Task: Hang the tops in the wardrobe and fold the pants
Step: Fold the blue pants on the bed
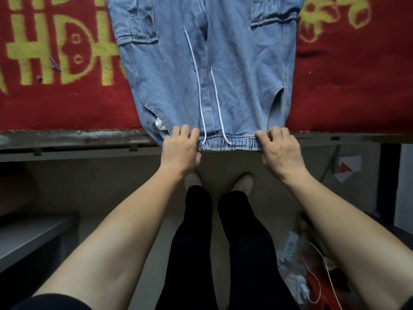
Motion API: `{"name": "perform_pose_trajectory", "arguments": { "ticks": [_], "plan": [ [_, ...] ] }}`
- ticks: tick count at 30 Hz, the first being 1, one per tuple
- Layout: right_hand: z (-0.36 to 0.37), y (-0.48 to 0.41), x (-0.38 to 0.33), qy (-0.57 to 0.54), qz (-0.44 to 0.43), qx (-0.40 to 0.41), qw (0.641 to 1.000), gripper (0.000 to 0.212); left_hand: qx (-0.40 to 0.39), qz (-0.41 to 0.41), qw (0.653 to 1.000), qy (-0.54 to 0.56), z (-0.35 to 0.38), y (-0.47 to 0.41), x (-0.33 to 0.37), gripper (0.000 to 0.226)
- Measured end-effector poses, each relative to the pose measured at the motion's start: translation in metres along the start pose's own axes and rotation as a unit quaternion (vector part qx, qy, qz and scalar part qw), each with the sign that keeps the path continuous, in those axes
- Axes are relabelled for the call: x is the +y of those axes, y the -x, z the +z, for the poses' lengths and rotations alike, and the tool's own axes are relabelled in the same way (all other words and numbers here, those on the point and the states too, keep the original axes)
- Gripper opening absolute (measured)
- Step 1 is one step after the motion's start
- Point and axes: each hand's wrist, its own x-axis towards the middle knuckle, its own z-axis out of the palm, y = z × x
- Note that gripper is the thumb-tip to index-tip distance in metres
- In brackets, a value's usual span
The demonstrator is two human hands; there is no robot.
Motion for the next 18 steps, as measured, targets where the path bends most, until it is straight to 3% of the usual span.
{"name": "perform_pose_trajectory", "arguments": {
  "ticks": [2, 6, 8, 10, 14, 16, 18],
  "plan": [
    [0.002, -0.002, 0.003, 0.02, 0.003, -0.052, 0.998, 0.031, -0.04, 0.02, 0.999, 0.006, 0.005, 0.001, 0.004, 0.042],
    [0.002, -0.018, 0.002, 0.021, 0.017, -0.238, 0.971, 0.06, -0.187, 0.005, 0.98, 0.062, 0.015, -0.011, 0.011, 0.065],
    [-0.003, -0.029, 0.003, -0.029, 0.05, -0.251, 0.966, 0.052, -0.214, -0.012, 0.974, 0.072, 0.014, -0.018, 0.012, 0.062],
    [-0.009, -0.04, 0.011, -0.122, 0.102, -0.219, 0.963, 0.039, -0.157, -0.011, 0.986, 0.045, 0.007, -0.024, 0.015, 0.045],
    [-0.016, -0.06, 0.038, -0.254, 0.252, -0.041, 0.933, 0.029, 0.055, 0.021, 0.993, 0.106, -0.001, -0.041, 0.037, 0.025],
    [-0.016, -0.076, 0.053, -0.297, 0.33, 0.015, 0.896, 0.031, 0.054, 0.051, 0.991, 0.113, -0.002, -0.054, 0.057, 0.046],
    [-0.014, -0.097, 0.069, -0.342, 0.378, 0.026, 0.86, 0.042, -0.026, 0.06, 0.992, 0.112, -0.001, -0.067, 0.08, 0.064]
  ]
}}
